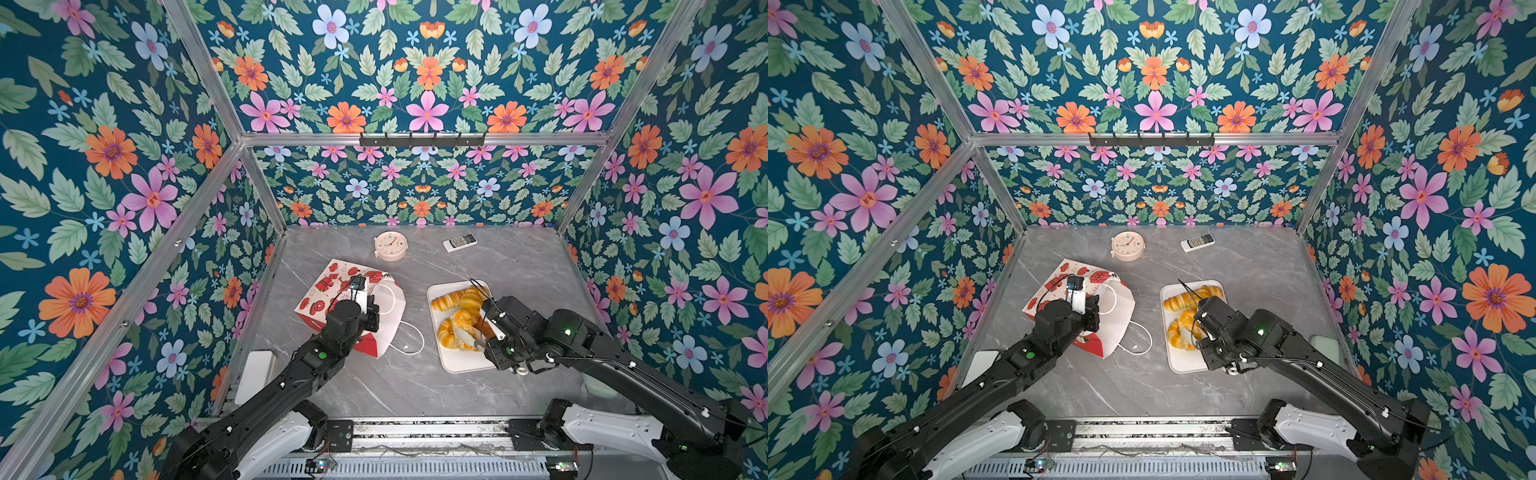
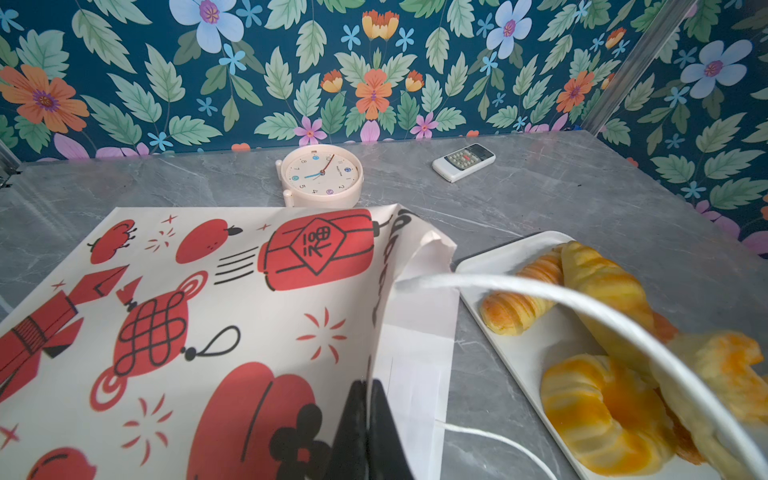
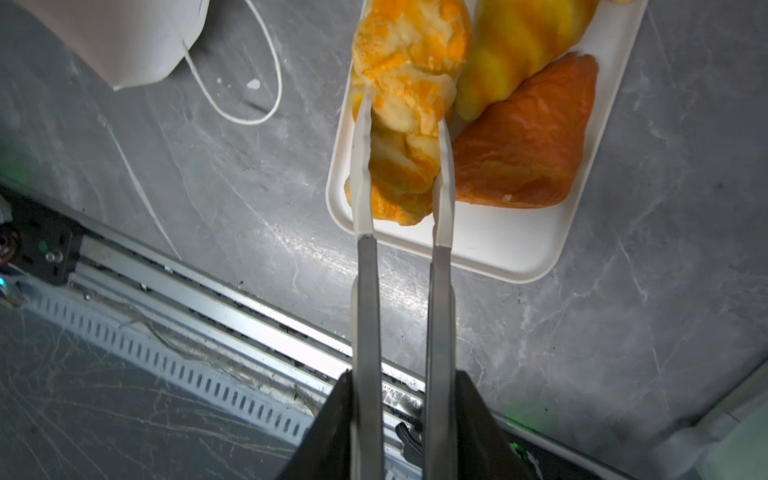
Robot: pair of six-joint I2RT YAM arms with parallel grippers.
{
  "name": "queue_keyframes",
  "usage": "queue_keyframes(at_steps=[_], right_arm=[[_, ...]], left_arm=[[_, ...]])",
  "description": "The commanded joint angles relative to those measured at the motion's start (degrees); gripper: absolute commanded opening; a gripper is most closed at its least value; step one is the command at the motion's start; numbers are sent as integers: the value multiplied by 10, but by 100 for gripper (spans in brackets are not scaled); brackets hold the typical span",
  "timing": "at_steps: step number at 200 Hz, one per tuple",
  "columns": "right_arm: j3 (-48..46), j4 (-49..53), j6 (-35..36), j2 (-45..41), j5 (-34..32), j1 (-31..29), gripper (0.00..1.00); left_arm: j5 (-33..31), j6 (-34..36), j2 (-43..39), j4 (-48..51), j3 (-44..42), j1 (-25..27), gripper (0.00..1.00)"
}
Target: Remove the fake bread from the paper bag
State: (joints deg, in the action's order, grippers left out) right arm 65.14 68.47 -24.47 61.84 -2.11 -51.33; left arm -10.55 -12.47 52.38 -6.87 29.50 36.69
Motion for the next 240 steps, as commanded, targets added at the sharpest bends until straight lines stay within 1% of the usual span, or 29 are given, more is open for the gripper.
queue_keyframes(at_steps=[1,21,56,102,133,162,175,197,240], right_arm=[[22,55,12,18,-13,-29,36],[31,101,7,39,-26,-35,36],[31,124,-1,49,-37,-44,37],[41,127,2,68,-45,-95,37],[85,158,16,112,-72,-128,37],[106,164,26,151,-55,-137,37],[122,164,33,167,-55,-152,38],[171,194,40,202,-90,-172,38],[231,216,92,262,-113,-185,38]], left_arm=[[-1,1,-4,-21,4,-1,5],[0,2,-6,-25,1,-1,5],[4,-2,-9,-38,-8,-1,5],[10,-6,-10,-55,-19,-1,5],[15,-10,-13,-66,-27,-1,5],[17,-13,-29,-72,-39,-1,5],[17,-14,-37,-73,-45,-1,5],[18,-17,-52,-75,-54,-1,5],[24,-18,-66,-90,-67,-1,5]])
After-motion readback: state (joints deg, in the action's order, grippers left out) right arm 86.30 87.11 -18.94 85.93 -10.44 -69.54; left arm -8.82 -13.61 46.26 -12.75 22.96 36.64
